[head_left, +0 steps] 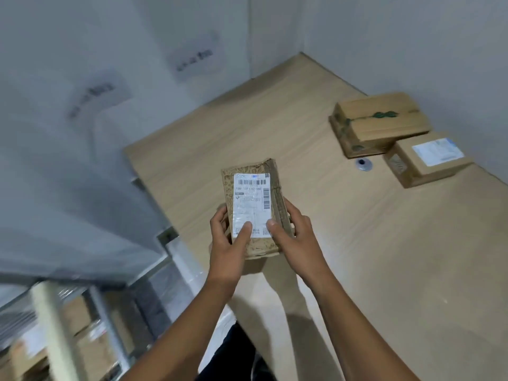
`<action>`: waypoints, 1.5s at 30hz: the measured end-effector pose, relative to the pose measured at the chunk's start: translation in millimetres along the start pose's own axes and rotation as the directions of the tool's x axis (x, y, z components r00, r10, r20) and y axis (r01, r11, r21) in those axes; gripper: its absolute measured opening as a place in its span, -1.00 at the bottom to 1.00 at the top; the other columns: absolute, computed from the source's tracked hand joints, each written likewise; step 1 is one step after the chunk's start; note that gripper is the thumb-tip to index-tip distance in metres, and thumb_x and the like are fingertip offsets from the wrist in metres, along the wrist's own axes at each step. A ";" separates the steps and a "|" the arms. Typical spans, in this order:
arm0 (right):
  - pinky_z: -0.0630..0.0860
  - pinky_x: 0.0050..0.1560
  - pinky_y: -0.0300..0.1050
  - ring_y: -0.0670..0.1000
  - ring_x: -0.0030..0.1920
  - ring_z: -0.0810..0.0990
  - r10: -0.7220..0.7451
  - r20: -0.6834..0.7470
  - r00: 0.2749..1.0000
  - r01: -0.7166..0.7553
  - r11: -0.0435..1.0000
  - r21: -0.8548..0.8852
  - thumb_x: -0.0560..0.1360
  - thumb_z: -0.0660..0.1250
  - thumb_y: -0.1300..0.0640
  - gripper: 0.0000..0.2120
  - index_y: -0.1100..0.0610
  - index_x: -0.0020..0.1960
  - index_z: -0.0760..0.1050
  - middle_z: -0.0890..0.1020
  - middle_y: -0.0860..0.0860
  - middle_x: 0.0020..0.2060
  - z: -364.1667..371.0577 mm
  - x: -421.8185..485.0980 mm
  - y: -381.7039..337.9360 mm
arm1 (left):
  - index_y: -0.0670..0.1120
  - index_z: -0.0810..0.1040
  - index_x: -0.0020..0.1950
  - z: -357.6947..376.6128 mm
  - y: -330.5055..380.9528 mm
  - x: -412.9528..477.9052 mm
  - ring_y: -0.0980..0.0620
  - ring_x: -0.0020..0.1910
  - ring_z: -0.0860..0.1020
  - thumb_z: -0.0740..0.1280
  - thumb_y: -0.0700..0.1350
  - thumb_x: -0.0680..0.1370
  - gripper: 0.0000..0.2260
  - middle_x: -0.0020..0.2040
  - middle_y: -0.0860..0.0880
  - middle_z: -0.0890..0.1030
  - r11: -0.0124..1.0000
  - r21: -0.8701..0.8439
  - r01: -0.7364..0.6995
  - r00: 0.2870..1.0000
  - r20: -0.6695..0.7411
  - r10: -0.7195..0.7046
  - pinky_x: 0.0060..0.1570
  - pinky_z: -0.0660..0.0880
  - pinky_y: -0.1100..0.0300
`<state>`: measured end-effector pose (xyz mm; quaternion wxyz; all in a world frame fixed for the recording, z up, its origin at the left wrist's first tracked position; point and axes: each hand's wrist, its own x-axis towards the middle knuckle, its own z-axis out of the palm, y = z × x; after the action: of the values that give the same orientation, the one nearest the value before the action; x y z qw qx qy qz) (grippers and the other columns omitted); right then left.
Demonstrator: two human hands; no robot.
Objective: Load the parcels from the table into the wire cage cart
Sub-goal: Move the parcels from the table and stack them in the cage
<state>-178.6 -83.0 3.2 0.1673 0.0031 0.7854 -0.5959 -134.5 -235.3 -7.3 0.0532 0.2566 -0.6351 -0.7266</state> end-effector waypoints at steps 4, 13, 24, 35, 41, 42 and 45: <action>0.50 0.41 0.04 -0.22 0.40 0.47 -0.084 0.159 0.984 0.080 0.996 0.030 0.58 0.40 -0.15 -0.46 -0.41 0.50 0.33 0.48 -0.17 0.37 56.7 -48.0 5.8 | 0.41 0.36 0.27 -66.1 -5.6 -62.3 -0.05 0.34 0.56 0.45 0.13 0.48 -0.56 0.36 0.02 0.56 1.000 -0.021 0.000 0.991 -0.133 -0.002 0.27 0.57 -0.16; 0.53 0.39 0.13 -0.10 0.36 0.55 -0.182 0.601 0.778 0.287 0.954 -0.084 0.49 0.37 -0.33 -0.38 -0.41 0.52 0.31 0.52 -0.12 0.37 215.2 -110.6 -12.3 | 0.18 0.19 0.60 -211.5 -16.9 -161.8 0.31 0.25 0.57 0.37 -0.07 0.64 -0.41 0.41 0.17 0.53 0.977 -0.139 -0.161 0.837 -0.544 0.061 0.08 0.54 0.41; 0.49 0.40 0.07 -0.11 0.32 0.55 -0.047 0.905 0.423 0.525 0.826 -0.203 0.53 0.34 -0.25 -0.43 -0.32 0.52 0.34 0.58 -0.15 0.31 418.9 -163.2 -8.0 | 0.28 0.14 0.62 -366.2 -93.4 -215.4 0.07 0.40 0.53 0.44 0.02 0.59 -0.30 0.47 0.12 0.50 0.911 -0.330 -0.247 0.504 -0.847 -0.170 0.38 0.49 -0.07; 0.42 0.42 0.19 0.16 0.39 0.47 0.030 0.987 0.155 0.902 0.403 -0.154 0.61 0.16 -0.28 -0.40 0.05 0.51 0.45 0.56 0.10 0.37 593.3 -140.9 19.0 | 0.44 0.20 0.52 -483.6 -201.9 -196.9 -0.10 0.29 0.60 0.50 0.35 0.39 -0.23 0.44 -0.08 0.45 0.822 -0.507 -0.259 0.163 -0.862 -0.481 0.24 0.58 -0.22; 0.33 0.49 0.30 0.28 0.46 0.43 0.029 0.999 0.029 0.989 0.144 -0.033 0.60 0.17 -0.19 -0.41 0.16 0.47 0.49 0.58 0.19 0.37 676.2 -82.1 61.7 | 0.28 0.14 0.58 -533.3 -269.0 -147.2 -0.01 0.24 0.63 0.40 0.08 0.62 -0.37 0.41 0.04 0.48 0.797 -0.542 -0.265 0.161 -0.840 -0.518 0.15 0.62 0.07; 0.29 0.52 0.30 0.28 0.49 0.41 0.032 0.999 -0.004 0.995 0.102 0.001 0.61 0.20 -0.16 -0.43 0.16 0.47 0.48 0.56 0.21 0.39 688.8 -73.5 67.2 | 0.29 0.13 0.58 -539.7 -280.2 -137.7 -0.01 0.26 0.61 0.42 0.14 0.59 -0.35 0.42 0.04 0.46 0.797 -0.557 -0.233 0.136 -0.830 -0.541 0.18 0.61 0.06; 0.23 0.54 0.31 0.29 0.53 0.35 0.059 0.997 -0.044 0.998 0.051 0.041 0.58 0.23 -0.14 -0.42 0.17 0.49 0.46 0.52 0.23 0.43 723.2 -54.5 78.6 | 0.38 0.05 0.58 -557.1 -314.1 -106.6 -0.11 0.44 0.45 0.43 0.31 0.46 -0.20 0.57 -0.07 0.30 0.805 -0.573 -0.152 0.064 -0.819 -0.570 0.43 0.44 -0.16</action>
<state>76.2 -727.3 -224.8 0.2176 -0.7802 0.5864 0.0138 281.0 -632.4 -307.5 0.4166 0.7418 -0.1580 -0.5012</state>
